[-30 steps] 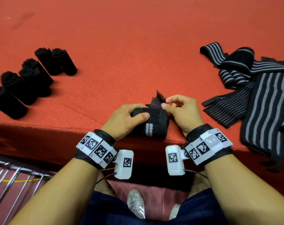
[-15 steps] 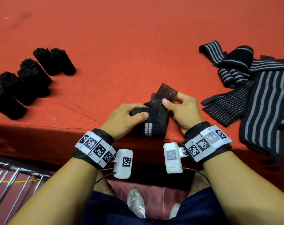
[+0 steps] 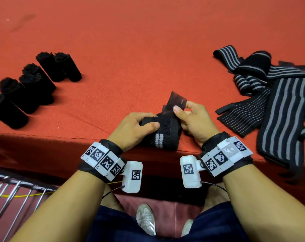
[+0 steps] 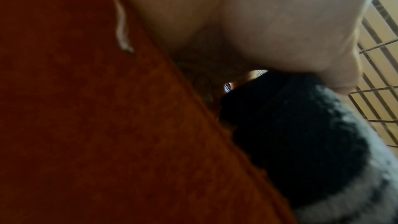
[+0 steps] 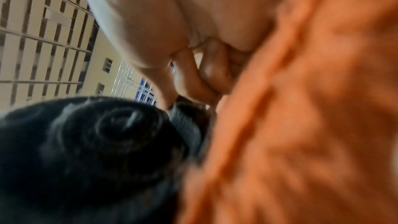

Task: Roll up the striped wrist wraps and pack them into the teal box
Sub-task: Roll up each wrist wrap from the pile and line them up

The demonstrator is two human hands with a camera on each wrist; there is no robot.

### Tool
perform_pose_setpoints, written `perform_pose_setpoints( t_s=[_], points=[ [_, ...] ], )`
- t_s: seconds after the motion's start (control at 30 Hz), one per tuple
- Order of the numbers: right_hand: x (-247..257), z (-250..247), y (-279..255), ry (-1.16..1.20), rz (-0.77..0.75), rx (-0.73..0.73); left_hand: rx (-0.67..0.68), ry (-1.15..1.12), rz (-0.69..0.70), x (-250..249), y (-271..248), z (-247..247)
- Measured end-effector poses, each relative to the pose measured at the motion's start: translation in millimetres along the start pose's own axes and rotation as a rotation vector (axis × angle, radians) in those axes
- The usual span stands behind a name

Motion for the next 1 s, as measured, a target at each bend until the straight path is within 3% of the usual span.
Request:
perform_pose_setpoints(
  t_s=[0.17, 0.47, 0.57, 0.77, 1.0],
  points=[
    [-5, -6, 3, -0.116, 0.012, 0.083, -0.004, 0.017, -0.007, 2, 0, 1],
    [-3, -3, 2, -0.240, 0.061, -0.013, 0.015, -0.057, 0.026, 1, -2, 1],
    [0, -2, 0, -0.177, 0.065, -0.007, 0.016, -0.057, 0.029, 1, -2, 1],
    [8, -4, -8, 0.045, 0.058, 0.152, 0.019, -0.048, 0.030, 1, -3, 0],
    [-2, 0, 1, -0.108, 0.056, 0.010, 0.072, -0.086, 0.018, -2, -5, -1]
  ],
)
Point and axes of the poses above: each hand's wrist, its own y-axis towards the middle knuckle, its own z-axis out of the palm, x = y × z, the point moved 2 cm from there along y, towards the middle knuckle, and after that the axes turned 4 degrees about -z, right-handed, at the moved point
